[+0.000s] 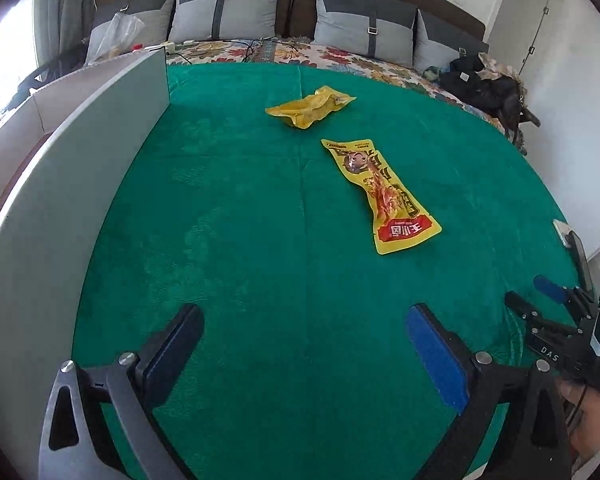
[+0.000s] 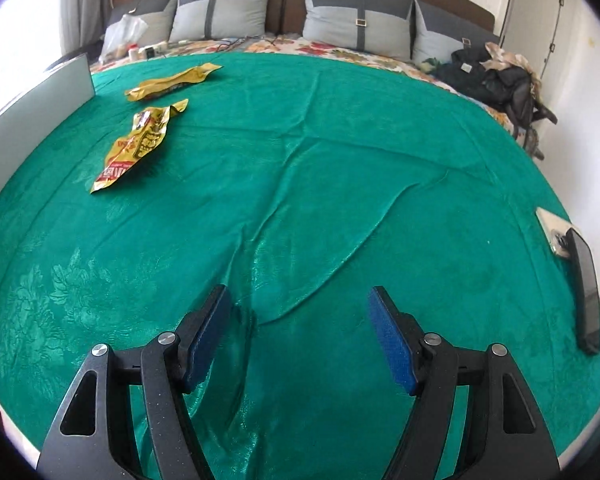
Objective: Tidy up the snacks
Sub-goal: 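Withdraw both open tools from the box back over the green cloth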
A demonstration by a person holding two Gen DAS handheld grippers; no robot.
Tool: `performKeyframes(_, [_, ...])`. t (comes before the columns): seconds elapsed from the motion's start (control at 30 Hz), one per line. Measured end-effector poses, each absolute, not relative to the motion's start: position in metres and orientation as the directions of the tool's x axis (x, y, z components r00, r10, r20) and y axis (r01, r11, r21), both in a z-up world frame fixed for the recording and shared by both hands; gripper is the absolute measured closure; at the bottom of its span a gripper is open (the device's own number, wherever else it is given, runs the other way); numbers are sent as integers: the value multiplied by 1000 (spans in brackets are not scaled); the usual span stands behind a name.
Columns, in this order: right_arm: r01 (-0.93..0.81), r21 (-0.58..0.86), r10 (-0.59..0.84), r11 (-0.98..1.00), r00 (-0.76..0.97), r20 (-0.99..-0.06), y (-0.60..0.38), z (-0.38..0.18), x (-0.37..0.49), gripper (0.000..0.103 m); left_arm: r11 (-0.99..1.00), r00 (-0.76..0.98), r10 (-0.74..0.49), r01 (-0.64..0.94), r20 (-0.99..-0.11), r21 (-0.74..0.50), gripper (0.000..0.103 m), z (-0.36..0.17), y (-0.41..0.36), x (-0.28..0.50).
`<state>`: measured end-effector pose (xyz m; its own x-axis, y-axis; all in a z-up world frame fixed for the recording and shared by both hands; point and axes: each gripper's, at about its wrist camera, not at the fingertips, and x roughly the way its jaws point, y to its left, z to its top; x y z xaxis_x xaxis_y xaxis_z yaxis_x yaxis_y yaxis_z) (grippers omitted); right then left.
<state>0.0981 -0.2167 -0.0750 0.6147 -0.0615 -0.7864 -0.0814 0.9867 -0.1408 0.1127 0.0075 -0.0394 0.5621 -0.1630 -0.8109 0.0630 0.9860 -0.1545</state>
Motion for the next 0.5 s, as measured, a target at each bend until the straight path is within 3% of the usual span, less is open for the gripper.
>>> performKeyframes(0.3, [-74,-45,9,996,608,-794,-231,-84,99,23,999,550,-33,31,-834,-19,3,-76,10,151])
performKeyframes(0.5, [-69,-40,10,997,606,-795,-231,-86,98,20,1000,574,-14,4,-818,-15,1,-87,18,159])
